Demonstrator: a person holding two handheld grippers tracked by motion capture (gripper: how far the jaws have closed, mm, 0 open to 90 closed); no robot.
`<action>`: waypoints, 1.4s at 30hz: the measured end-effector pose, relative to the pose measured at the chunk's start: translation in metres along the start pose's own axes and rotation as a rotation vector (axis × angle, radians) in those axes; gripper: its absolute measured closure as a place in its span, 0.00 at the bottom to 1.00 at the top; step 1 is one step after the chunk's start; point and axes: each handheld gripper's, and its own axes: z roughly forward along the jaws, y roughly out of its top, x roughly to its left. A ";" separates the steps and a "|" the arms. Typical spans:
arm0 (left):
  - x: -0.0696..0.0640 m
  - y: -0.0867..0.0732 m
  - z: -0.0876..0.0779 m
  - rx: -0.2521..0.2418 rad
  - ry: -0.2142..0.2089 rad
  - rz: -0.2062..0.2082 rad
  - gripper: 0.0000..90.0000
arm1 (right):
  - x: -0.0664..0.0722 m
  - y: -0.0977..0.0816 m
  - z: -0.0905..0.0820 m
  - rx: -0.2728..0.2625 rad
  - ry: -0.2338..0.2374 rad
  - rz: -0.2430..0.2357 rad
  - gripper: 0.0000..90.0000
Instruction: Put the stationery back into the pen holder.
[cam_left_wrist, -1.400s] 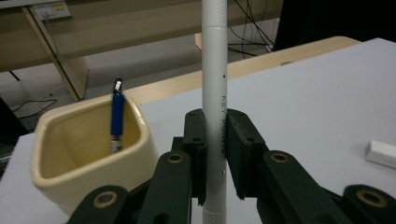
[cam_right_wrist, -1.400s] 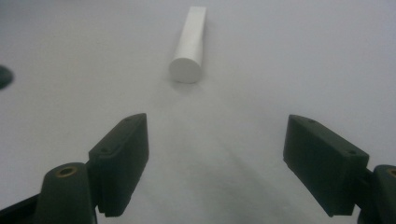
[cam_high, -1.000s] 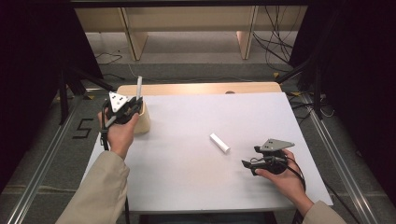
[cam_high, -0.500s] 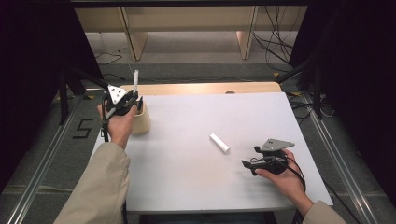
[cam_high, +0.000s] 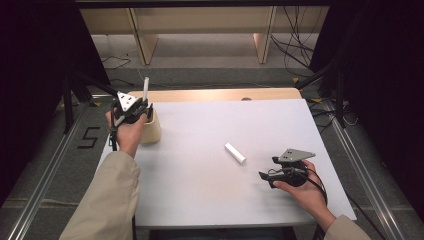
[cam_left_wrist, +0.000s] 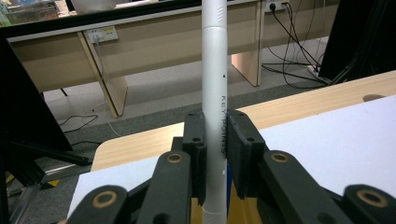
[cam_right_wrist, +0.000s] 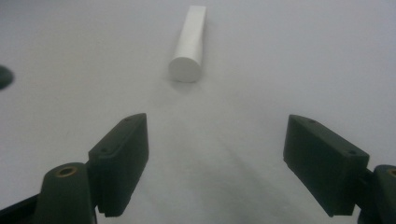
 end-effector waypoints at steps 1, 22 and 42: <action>0.000 -0.001 0.000 0.003 0.001 -0.001 0.87 | 0.000 0.000 0.000 0.000 0.000 0.000 0.26; 0.000 -0.014 0.000 0.055 0.021 -0.002 0.75 | 0.000 0.000 0.000 0.000 0.000 0.000 0.25; -0.047 -0.015 -0.059 0.072 -0.124 0.033 0.33 | 0.000 0.000 0.000 0.003 -0.008 0.001 0.27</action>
